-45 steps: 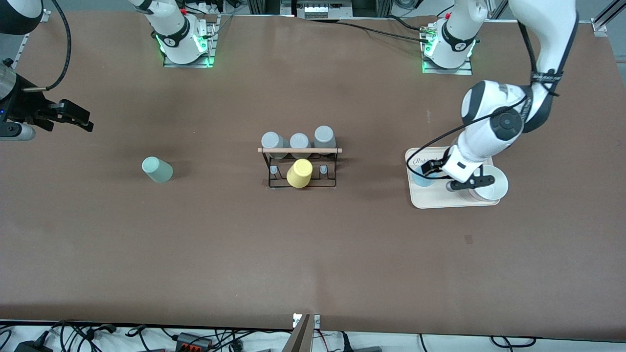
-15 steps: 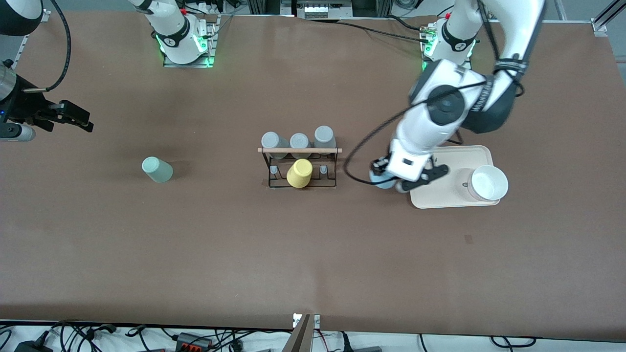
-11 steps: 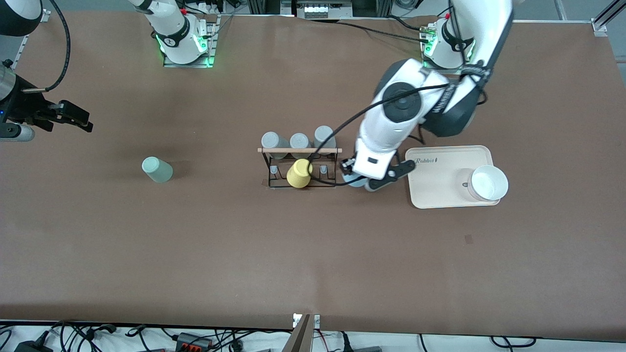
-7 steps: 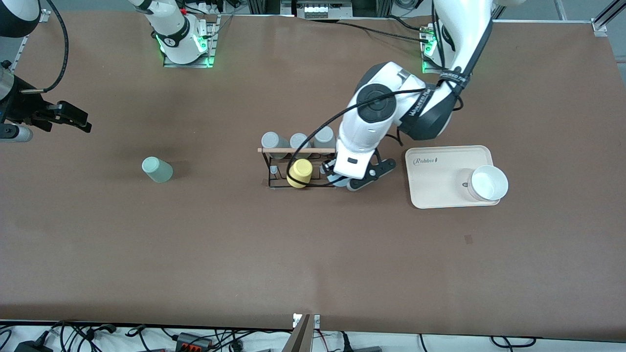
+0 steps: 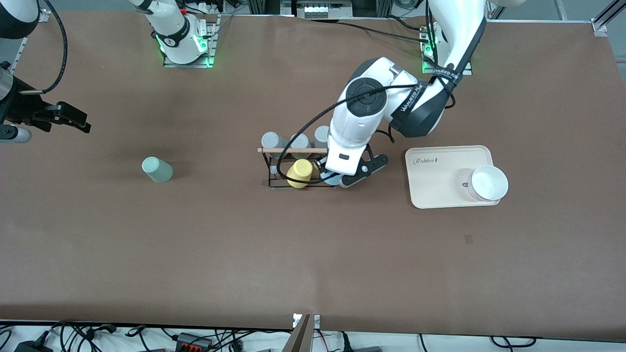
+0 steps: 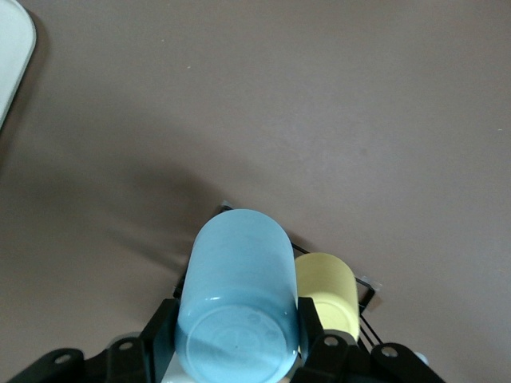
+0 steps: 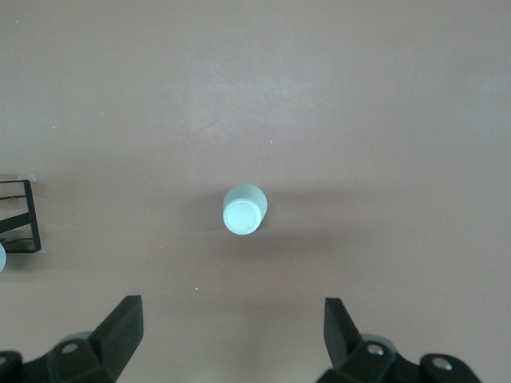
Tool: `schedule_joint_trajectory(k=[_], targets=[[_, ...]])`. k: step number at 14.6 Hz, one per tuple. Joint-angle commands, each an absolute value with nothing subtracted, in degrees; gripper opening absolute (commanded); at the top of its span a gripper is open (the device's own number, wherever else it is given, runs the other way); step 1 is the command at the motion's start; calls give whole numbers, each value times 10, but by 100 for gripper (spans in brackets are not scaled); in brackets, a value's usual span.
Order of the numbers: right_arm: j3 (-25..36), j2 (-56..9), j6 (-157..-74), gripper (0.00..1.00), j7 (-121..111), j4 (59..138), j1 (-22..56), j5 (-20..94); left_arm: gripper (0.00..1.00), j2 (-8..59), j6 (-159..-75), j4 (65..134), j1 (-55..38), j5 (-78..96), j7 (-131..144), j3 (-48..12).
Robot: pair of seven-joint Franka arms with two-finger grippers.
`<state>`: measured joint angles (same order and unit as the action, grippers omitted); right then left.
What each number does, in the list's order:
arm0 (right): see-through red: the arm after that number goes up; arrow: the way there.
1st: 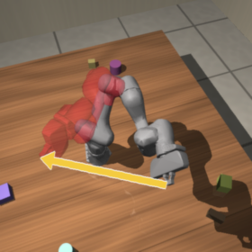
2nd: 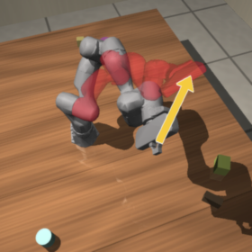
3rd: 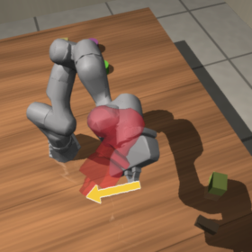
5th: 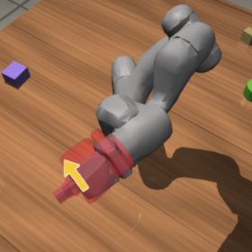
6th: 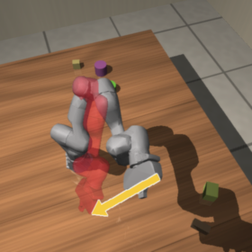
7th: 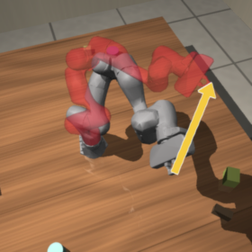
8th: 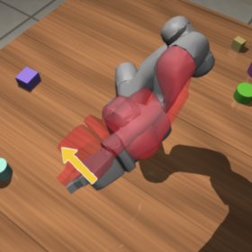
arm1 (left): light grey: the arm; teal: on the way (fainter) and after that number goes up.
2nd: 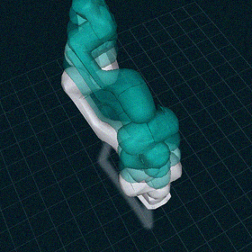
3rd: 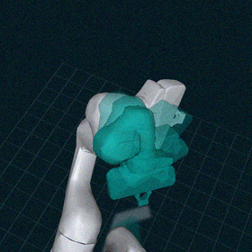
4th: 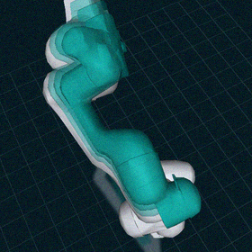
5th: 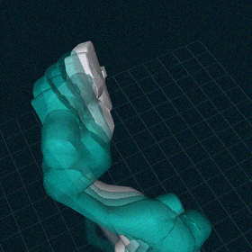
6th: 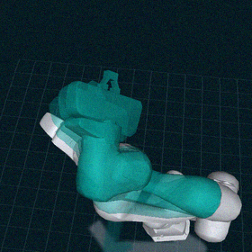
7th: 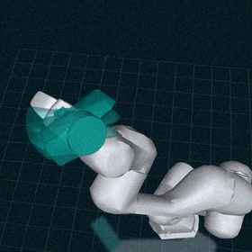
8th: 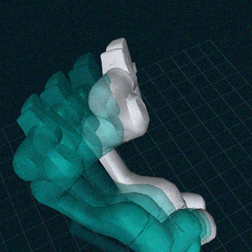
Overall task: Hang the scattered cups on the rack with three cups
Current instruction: 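Lift the light blue cup and carry it to the rack, then lower the light blue cup onto a rack peg beside the yellow cup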
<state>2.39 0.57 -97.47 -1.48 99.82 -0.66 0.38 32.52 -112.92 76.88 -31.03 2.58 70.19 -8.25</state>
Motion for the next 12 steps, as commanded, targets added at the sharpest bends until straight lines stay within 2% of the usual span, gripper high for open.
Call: schedule_joint_trajectory(k=[1,12], targets=[[21,5,-970,100,-23,997,-12,2,41,339,-1095,719,-323,28,715,-72],[21,1,-970,100,-23,997,-18,2,41,387,-1109,727,-337,14,716,-73]])
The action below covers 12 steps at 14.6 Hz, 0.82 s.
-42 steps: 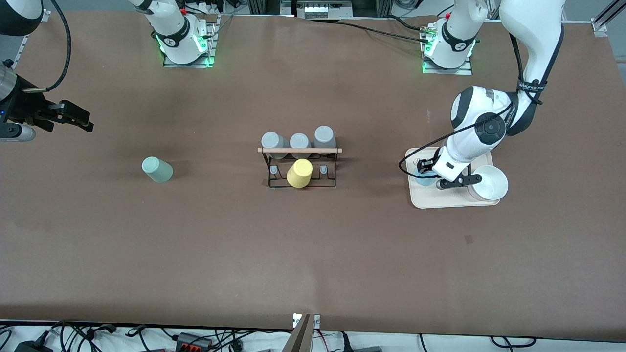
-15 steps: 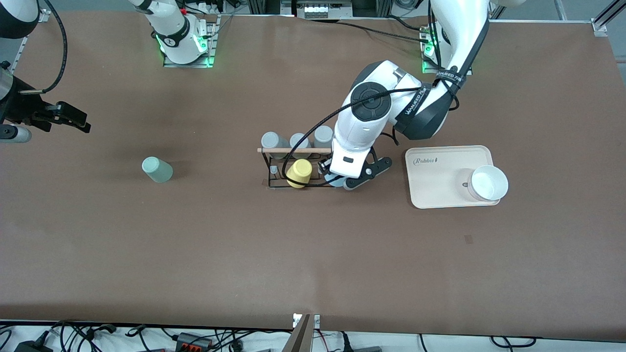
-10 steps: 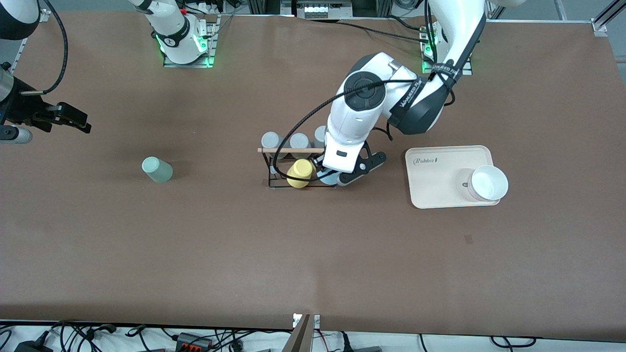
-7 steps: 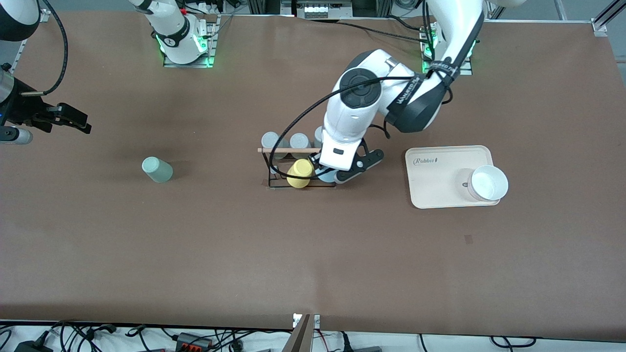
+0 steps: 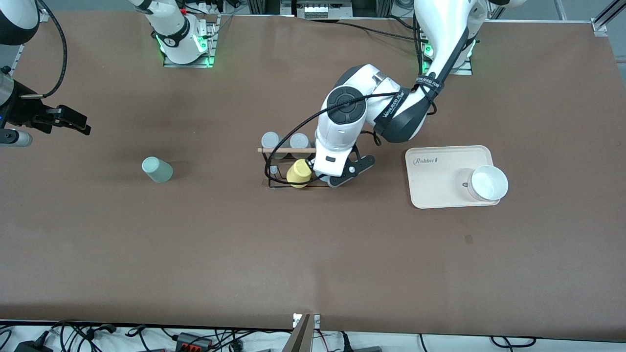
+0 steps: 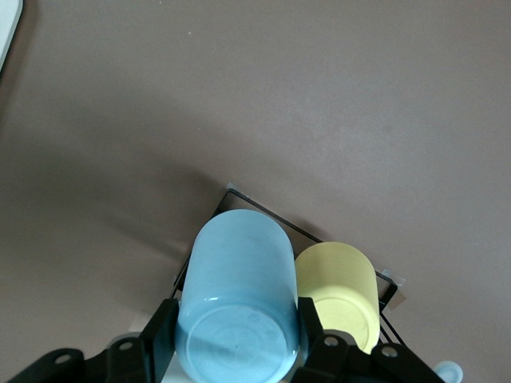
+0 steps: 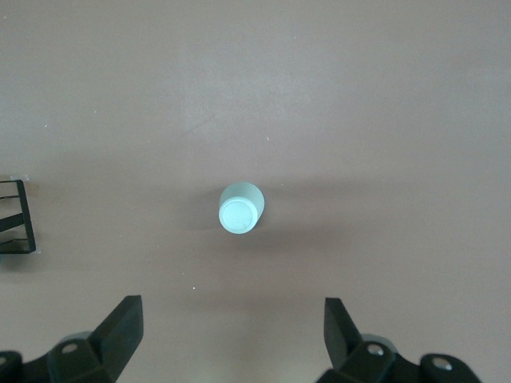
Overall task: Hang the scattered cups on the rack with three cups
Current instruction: 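Lower the light blue cup onto a rack peg beside the yellow cup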
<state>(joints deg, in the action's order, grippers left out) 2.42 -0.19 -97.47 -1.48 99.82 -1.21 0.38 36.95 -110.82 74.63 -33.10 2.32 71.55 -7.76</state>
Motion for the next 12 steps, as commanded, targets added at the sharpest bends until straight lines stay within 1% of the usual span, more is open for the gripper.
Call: schedule_joint_trajectory(k=[1,5,10,12], targets=[[21,1,-970,100,-23,997,-18,2,41,389,-1118,736,-337,13,716,-73],[20,-2,-971,100,-23,997,-20,2,41,391,-1150,759,-337,13,714,-73],[21,-2,-972,100,-23,997,-20,2,42,403,-1165,771,-337,13,713,-73],[21,-2,-972,100,-23,997,-20,2,50,403,-1166,772,-337,13,713,-73]])
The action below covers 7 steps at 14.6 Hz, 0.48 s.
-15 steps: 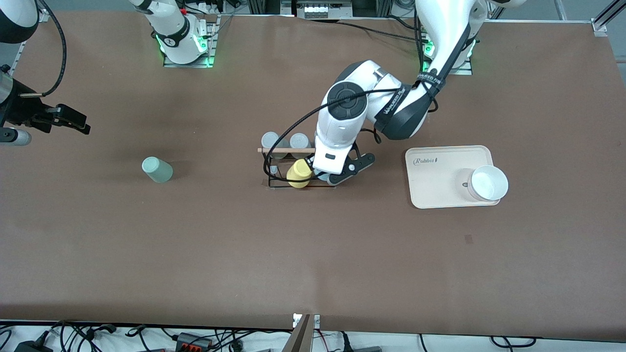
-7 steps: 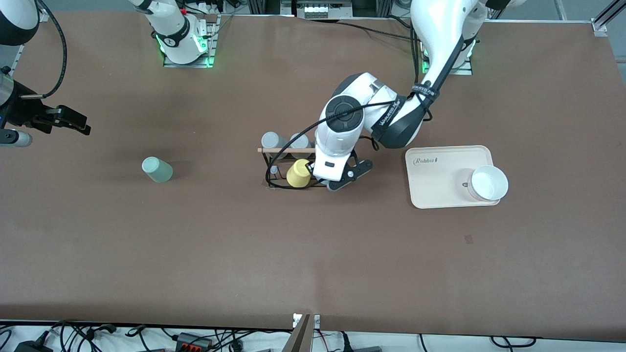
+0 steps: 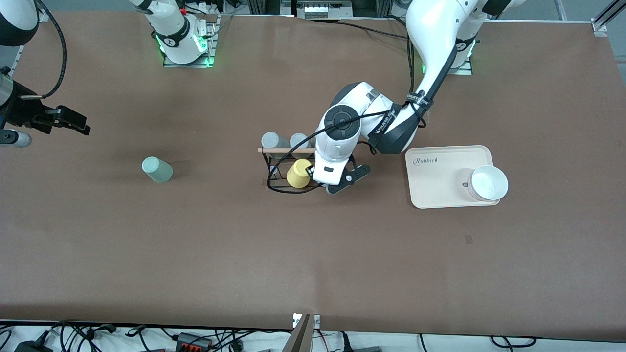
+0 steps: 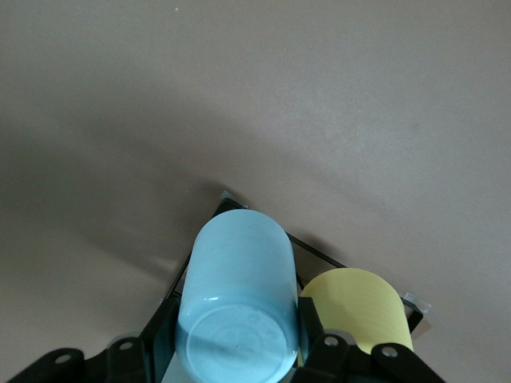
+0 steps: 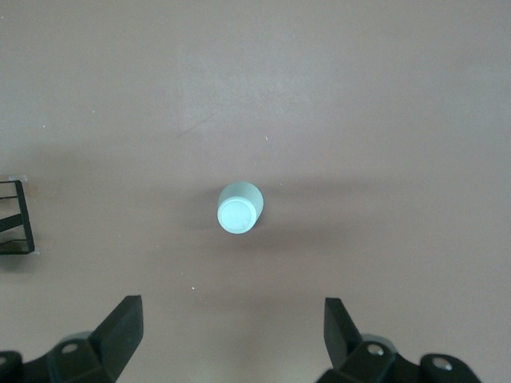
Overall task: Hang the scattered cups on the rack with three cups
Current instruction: 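Lower the light blue cup onto a rack peg beside the yellow cup, then withdraw the left gripper while the right gripper reaches the mint cup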
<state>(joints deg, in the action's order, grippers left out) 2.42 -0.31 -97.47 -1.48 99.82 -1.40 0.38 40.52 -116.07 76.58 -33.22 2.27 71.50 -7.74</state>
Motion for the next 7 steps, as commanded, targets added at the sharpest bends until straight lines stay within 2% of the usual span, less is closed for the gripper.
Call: schedule_joint_trajectory(k=[1,2,5,7], targets=[[21,-2,-971,100,-23,998,-20,2,60,403,-1165,773,-337,13,713,-74],[21,-2,-970,100,-24,998,-20,2,69,402,-1162,773,-337,13,713,-74],[21,-2,-970,100,-24,998,-20,2,70,394,-1155,773,-330,14,713,-74],[21,-2,-969,100,-23,998,-20,2,76,381,-1135,769,-321,13,711,-70]])
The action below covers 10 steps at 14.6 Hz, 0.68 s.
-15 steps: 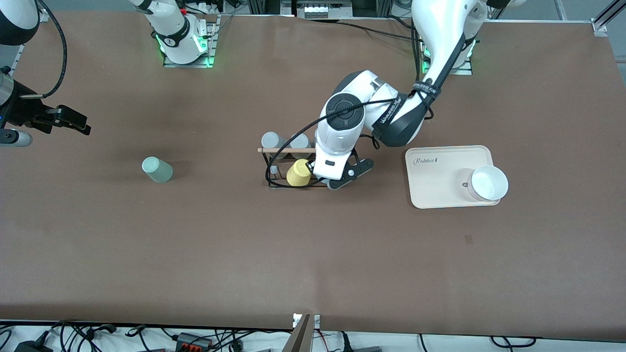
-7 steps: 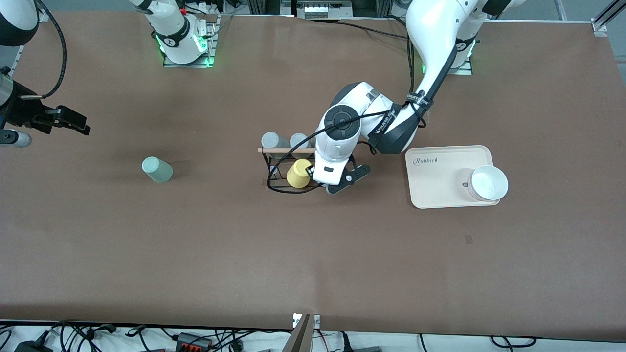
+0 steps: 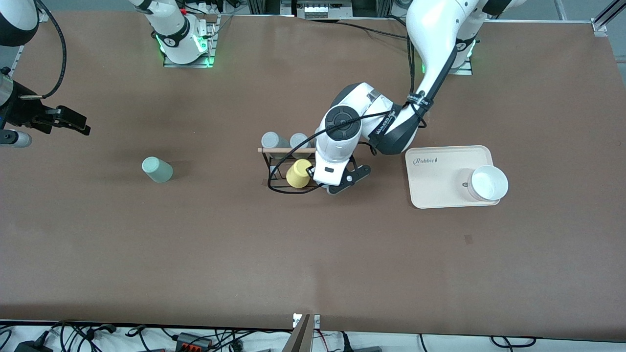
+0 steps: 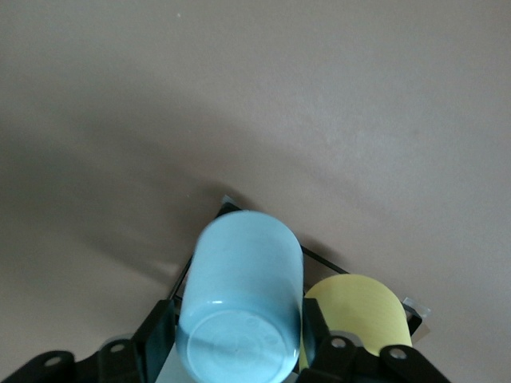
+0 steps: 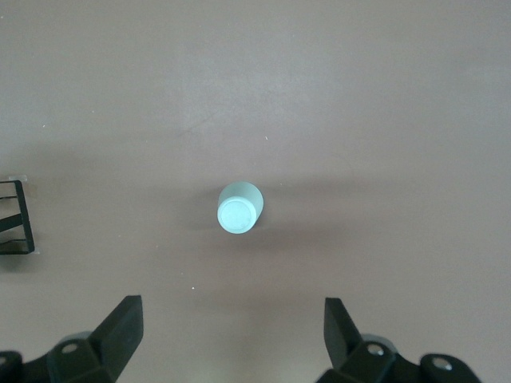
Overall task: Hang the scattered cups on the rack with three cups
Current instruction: 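Withdraw the left gripper while the right gripper reaches the mint cup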
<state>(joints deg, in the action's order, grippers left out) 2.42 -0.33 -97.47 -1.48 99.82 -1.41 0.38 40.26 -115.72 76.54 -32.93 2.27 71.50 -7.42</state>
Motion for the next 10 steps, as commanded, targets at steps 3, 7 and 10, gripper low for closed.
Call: schedule_joint_trajectory(k=[3,7,10], targets=[[20,-3,-954,100,-17,998,-19,3,90,355,-1114,769,-295,13,691,-69],[19,-11,-968,100,-18,997,-17,10,100,311,-1057,773,-235,0,630,-69],[19,-20,-986,100,-16,997,-16,12,100,284,-1024,774,-181,-1,557,-69]])
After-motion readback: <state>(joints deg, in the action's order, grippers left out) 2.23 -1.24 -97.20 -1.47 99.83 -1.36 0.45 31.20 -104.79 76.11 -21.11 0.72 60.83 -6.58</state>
